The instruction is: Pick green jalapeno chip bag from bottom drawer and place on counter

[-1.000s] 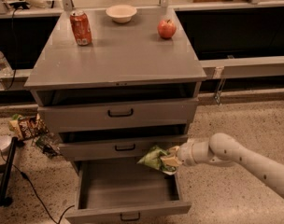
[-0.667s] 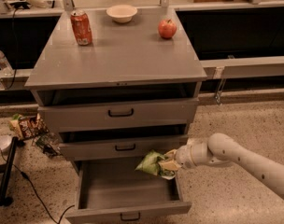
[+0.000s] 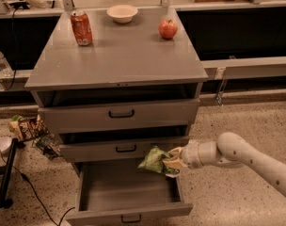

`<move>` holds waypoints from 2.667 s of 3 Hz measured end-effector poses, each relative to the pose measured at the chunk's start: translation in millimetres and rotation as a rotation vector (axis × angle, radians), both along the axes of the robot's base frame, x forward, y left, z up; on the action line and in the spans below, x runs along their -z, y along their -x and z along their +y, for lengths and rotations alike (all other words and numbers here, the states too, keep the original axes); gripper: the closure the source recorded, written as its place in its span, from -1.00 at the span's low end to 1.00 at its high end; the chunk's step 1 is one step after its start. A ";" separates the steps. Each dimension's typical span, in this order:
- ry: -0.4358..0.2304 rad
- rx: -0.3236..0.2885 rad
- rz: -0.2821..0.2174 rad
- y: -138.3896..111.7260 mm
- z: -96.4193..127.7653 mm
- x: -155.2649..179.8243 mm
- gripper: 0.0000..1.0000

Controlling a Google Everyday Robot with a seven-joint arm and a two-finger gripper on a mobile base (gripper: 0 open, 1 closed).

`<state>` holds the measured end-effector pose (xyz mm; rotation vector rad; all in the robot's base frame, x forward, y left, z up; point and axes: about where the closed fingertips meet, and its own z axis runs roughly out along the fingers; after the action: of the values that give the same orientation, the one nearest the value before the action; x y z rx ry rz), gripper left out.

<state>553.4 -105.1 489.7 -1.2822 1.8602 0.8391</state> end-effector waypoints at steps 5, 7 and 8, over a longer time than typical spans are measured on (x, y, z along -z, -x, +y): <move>-0.136 -0.136 -0.439 39.1 -6.0 -365.9 1.00; -0.054 -0.194 -0.375 -46.0 -8.5 -373.0 1.00; -0.034 -0.262 -0.356 -92.6 15.7 -376.4 1.00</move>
Offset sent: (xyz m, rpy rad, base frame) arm -0.0664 -0.0102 0.2861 0.0717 -0.3889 0.2087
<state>646.0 -89.5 866.1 -1.5626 1.4146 0.7151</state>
